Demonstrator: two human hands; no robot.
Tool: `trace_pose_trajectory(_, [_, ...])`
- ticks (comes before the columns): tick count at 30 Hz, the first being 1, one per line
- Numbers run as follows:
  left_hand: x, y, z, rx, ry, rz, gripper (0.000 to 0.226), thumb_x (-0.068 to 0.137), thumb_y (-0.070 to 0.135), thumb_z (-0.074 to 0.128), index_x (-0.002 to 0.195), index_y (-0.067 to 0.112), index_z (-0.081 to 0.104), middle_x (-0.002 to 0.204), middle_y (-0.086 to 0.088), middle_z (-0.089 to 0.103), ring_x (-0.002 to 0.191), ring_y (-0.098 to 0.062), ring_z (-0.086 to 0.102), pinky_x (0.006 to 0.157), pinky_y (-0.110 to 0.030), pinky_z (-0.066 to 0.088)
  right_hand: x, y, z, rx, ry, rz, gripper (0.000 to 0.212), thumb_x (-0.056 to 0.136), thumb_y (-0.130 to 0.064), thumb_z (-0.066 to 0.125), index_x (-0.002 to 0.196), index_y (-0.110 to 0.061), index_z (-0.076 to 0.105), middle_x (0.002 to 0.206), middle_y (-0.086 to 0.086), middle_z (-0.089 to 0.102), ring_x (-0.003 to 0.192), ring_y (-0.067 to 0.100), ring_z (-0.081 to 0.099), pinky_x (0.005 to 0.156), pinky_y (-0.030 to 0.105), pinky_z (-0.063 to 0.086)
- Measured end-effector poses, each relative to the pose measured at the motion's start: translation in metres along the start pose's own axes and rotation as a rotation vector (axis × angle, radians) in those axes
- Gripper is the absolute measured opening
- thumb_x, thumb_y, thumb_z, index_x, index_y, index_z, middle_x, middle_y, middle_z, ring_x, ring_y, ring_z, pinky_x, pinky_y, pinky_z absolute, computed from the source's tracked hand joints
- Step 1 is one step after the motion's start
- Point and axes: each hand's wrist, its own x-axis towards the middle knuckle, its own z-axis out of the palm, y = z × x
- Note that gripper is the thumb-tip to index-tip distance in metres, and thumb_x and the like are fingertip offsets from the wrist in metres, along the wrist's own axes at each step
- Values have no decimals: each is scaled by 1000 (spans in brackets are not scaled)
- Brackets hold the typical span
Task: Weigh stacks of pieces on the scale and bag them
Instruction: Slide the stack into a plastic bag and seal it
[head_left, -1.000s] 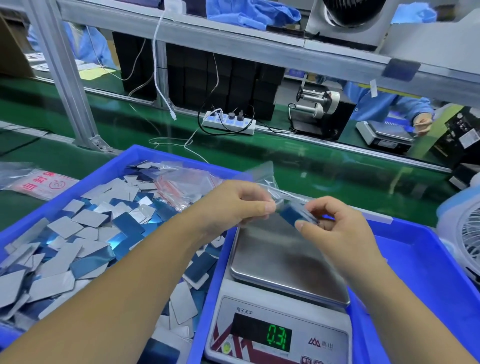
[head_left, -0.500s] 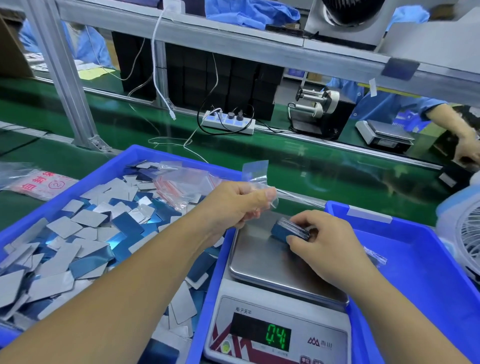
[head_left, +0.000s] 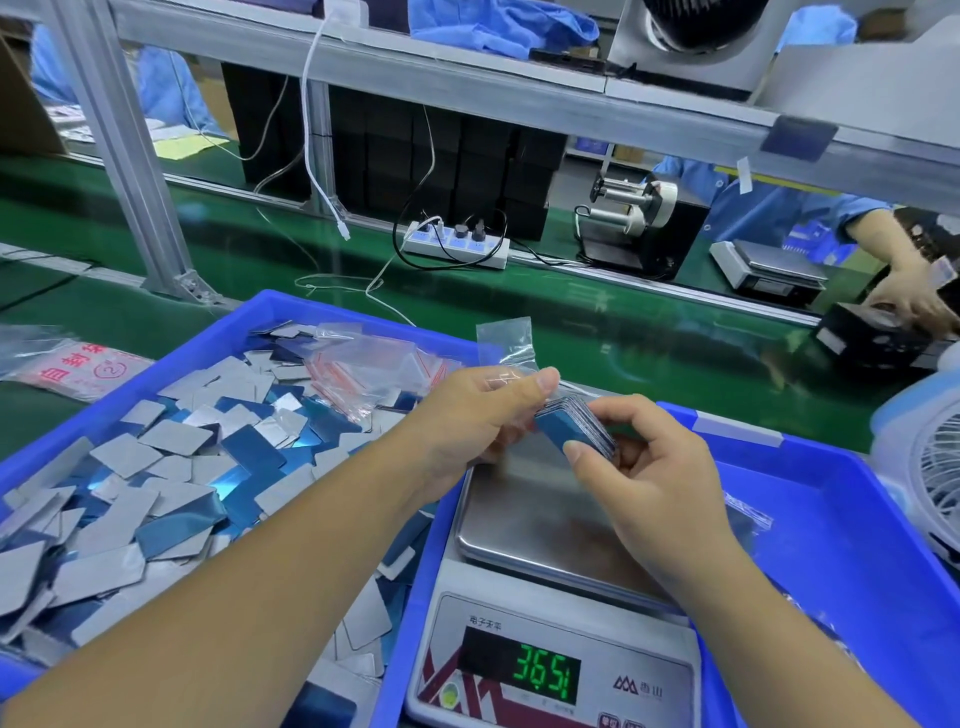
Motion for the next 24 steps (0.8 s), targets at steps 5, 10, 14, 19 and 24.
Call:
trace_pose_trajectory(5, [0,1,-2,-102,-48,-30,29,82,47,64,62,26,69,62,5,58,52,-8,39,43,-19,22,0,3,-3,-77,68,-29,24,74,-26,68,93,-40,64,85,-8,67,61,19,57,58,30,49])
trace_pose_trajectory(10, [-1,2,-3,-200,-31,-65,13,81,28,65,85,16,67,80,-2,62,55,-12,44,46,-22,23,1,4,-5,-81,124,-8,24,74,-26,69,93,-40,64,82,-13,64,53,8,49,51,12,37])
trace_pose_trajectory(14, [-1,0,-1,-111,-4,-23,25,97,17,61,73,18,66,74,-4,52,56,-9,40,45,-19,24,0,1,-4,-57,140,37,27,74,-26,69,93,-44,63,83,-17,65,51,6,50,50,12,37])
trace_pose_trajectory(19, [-1,-2,4,-11,51,9,28,98,25,62,73,12,59,62,4,48,52,-10,35,44,-18,27,-1,-3,2,258,110,192,23,80,-14,73,89,-34,69,83,-12,69,48,8,48,44,20,38])
trace_pose_trajectory(24, [-1,-2,5,-136,20,-28,36,97,22,63,61,20,62,58,4,53,49,-9,36,43,-18,25,0,-2,6,308,141,235,29,86,-3,70,86,-32,67,78,-7,67,46,12,44,42,22,36])
